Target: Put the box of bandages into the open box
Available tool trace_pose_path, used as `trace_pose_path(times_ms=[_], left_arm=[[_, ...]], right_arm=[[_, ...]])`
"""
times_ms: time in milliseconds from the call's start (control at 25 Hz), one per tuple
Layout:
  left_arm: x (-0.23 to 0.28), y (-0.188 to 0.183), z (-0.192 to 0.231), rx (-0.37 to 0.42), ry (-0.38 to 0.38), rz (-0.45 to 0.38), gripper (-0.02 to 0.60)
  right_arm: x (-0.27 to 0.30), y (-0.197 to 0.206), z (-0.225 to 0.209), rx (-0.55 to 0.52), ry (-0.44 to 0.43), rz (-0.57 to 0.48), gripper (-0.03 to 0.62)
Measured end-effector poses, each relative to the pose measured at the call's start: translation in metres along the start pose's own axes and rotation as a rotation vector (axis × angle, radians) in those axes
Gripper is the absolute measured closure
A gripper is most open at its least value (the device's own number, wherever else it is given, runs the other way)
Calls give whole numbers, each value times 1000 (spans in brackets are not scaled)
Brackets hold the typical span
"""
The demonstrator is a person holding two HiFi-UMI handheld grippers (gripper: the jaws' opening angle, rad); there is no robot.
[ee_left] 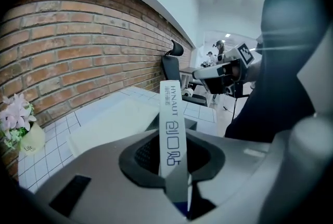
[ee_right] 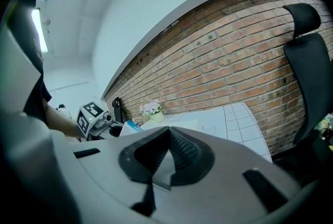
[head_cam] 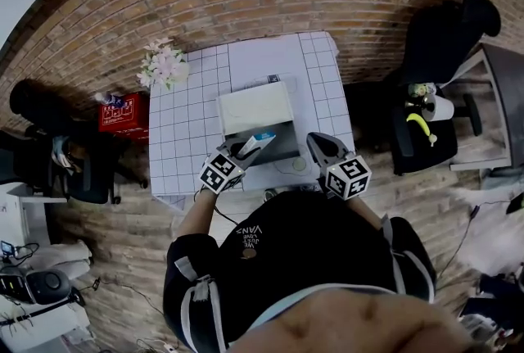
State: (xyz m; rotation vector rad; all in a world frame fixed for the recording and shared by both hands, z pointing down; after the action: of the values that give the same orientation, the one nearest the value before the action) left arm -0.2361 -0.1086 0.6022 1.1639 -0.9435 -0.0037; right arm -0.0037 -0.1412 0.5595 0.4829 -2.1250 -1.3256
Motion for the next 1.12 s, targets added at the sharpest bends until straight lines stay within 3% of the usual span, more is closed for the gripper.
trace_pose_path(times_ms=[440, 1120], left_arm=[[34, 6, -4, 37, 156, 101, 503], [67, 18, -1, 23, 302, 250, 503]], right_arm=[[-9, 6, -8, 21, 61, -15, 600], [-23, 8, -24, 51, 124, -14, 600]])
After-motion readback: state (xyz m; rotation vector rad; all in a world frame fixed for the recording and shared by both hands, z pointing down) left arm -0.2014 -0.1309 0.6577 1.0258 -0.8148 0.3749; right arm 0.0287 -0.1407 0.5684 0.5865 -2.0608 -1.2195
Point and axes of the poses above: the fingertips, and each gripper's own axes: x forward along the fingers, z to its left, y out of its underside, the point moved 7 cm from there along -x, backward along the fingers, and after that the axes turned 2 degrees about z, right-handed, at the moved point
